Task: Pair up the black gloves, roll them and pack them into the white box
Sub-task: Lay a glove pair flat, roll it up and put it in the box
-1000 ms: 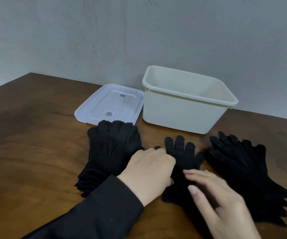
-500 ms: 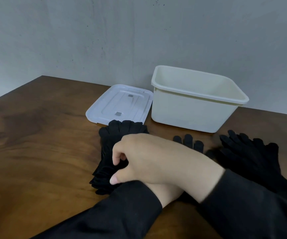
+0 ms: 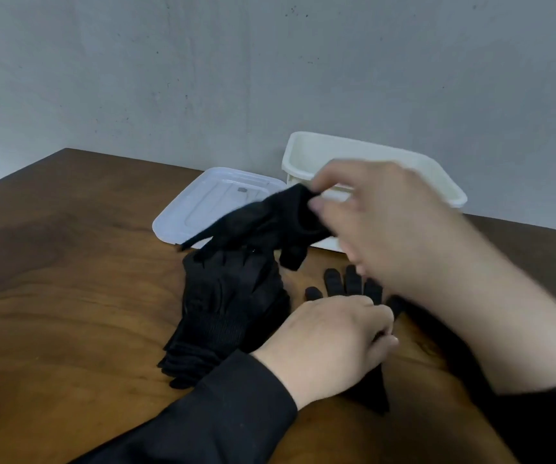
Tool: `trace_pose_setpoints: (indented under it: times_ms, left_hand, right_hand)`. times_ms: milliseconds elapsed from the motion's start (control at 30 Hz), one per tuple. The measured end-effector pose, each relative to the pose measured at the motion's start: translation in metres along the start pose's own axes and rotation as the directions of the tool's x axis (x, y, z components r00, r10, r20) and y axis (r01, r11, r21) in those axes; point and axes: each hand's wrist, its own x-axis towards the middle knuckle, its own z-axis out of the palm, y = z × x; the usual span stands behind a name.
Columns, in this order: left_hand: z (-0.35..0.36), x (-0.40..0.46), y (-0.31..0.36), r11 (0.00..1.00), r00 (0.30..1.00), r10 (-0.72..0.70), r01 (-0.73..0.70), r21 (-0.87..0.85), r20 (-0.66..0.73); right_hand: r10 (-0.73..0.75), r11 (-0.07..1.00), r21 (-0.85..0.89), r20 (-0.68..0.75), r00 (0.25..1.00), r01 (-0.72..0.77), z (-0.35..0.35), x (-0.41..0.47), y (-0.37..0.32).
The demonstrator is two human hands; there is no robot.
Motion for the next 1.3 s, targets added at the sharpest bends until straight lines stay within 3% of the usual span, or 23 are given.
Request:
trace_pose_setpoints:
  times_ms: [167,233,300,400,500,633,700,800,833,867,933,967,1033,1100,1133,1200,1300]
  left_hand:
    - [-0.020,-0.001,0.009,0.982,0.981,0.186,-0.183,-0.055,0.062]
    - [-0.025,-0.002,0.011,0.972,0.971,0.217,-0.225,-0.072,-0.099]
    - [-0.027,-0.003,0.010,0.958,0.892,0.231,-0.277,-0.067,-0.388]
    - [-0.027,-0.003,0.009,0.974,0.736,0.023,-0.170,-0.152,-0.677]
    - [-0.029,0.001,0.014,0.916,0.749,-0.330,0.107,-0.387,-0.574]
    - [-0.025,0.006,0.015,0.822,0.778,-0.457,0.184,-0.538,-0.432]
    - [-0.025,0.007,0.017,0.784,0.759,-0.494,0.178,-0.594,-0.425]
    - [-0.026,0.005,0.014,0.734,0.679,-0.565,0.155,-0.661,-0.468]
    - [-0.028,0.005,0.014,0.741,0.661,-0.565,0.143,-0.656,-0.494]
    - [-0.029,0.004,0.013,0.767,0.663,-0.537,0.125,-0.630,-0.522]
    - [-0.030,0.005,0.013,0.867,0.740,-0.384,0.083,-0.491,-0.552]
    - [-0.028,0.006,0.014,0.908,0.797,-0.291,0.057,-0.415,-0.529]
    - [-0.023,0.005,0.014,0.944,0.879,-0.160,0.004,-0.329,-0.448]
    - [-0.021,0.004,0.013,0.950,0.891,-0.115,-0.030,-0.310,-0.439]
    - [-0.021,0.003,0.013,0.948,0.862,-0.135,-0.031,-0.317,-0.489]
    - [-0.025,0.001,0.011,0.920,0.736,-0.263,-0.003,-0.392,-0.624]
    - [-0.031,0.004,0.006,0.820,0.544,-0.503,0.054,-0.570,-0.672]
  right_hand:
    - [0.124,0.988,0.114,-0.155,0.980,-0.107,-0.052,-0.011,0.030]
    - [0.143,0.983,0.138,-0.173,0.974,-0.120,-0.062,-0.016,0.039]
    - [0.160,0.979,0.150,-0.173,0.972,-0.134,-0.070,-0.020,0.048]
    - [0.192,0.970,0.182,-0.150,0.970,-0.163,-0.075,-0.026,0.053]
    - [0.190,0.961,0.205,-0.004,0.982,-0.185,-0.075,-0.030,0.052]
    - [0.170,0.955,0.217,0.165,0.972,-0.204,-0.057,-0.033,0.049]
    - [0.155,0.945,0.280,0.081,0.985,-0.172,-0.044,-0.034,0.052]
    - [0.185,0.975,0.167,-0.268,0.945,-0.144,-0.035,-0.039,0.052]
    - [0.233,0.965,0.184,-0.282,0.931,-0.186,-0.034,-0.042,0.049]
    - [0.290,0.936,0.262,-0.194,0.937,-0.235,-0.033,-0.044,0.044]
    - [0.327,0.846,0.420,0.078,0.942,-0.328,-0.029,-0.047,0.034]
    - [0.315,0.825,0.445,0.150,0.937,-0.348,-0.026,-0.048,0.032]
    - [0.287,0.854,0.413,0.130,0.949,-0.315,-0.025,-0.045,0.036]
    - [0.258,0.925,0.282,0.029,0.966,-0.255,-0.030,-0.042,0.045]
    - [0.239,0.950,0.211,-0.009,0.971,-0.232,-0.034,-0.041,0.048]
    - [0.217,0.967,0.143,-0.026,0.976,-0.211,-0.045,-0.038,0.052]
    - [0.240,0.932,0.274,0.030,0.970,-0.239,-0.063,-0.028,0.056]
